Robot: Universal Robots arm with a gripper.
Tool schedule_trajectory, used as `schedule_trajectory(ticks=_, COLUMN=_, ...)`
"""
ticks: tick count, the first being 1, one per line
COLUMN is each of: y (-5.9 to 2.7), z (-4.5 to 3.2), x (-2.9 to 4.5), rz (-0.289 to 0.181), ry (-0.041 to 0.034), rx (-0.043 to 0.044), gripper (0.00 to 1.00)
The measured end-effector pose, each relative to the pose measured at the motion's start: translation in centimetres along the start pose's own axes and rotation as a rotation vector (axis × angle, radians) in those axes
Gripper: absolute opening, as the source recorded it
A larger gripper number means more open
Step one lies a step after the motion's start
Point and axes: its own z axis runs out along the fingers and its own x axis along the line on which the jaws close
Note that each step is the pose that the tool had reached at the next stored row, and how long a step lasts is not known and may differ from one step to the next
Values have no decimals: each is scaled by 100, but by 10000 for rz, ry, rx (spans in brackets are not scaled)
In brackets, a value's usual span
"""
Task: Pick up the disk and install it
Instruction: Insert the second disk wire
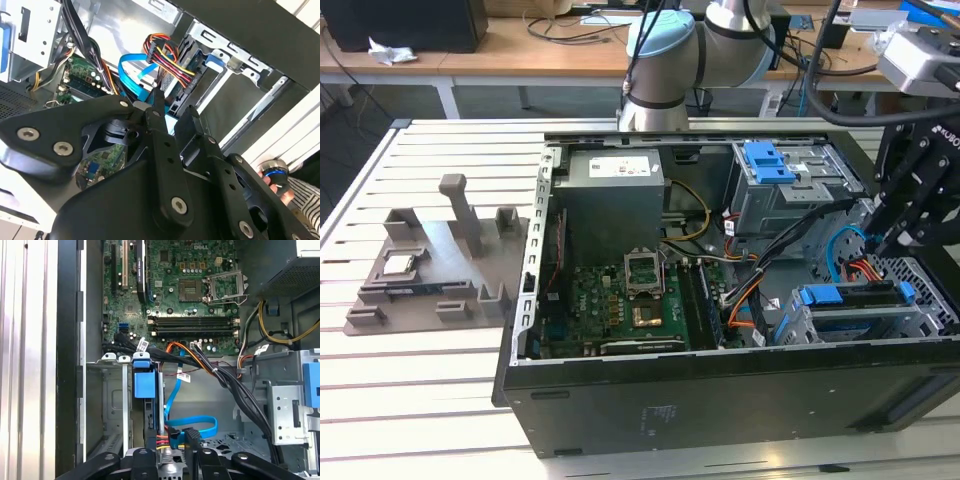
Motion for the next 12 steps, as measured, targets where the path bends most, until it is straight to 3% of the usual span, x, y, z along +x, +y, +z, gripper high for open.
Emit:
schedule_trajectory(ticks=5, y=1, z=6, x=4, rz=-1, ry=2, rx=0, gripper=35)
schedule_trajectory(ticks=9, y=1, z=6, x=4, rz=0, ry=3, rx=0, gripper=11)
schedule_trajectory(ticks=12, y=0, z=6, x=4, rz=-1, ry=7, rx=1, gripper=10)
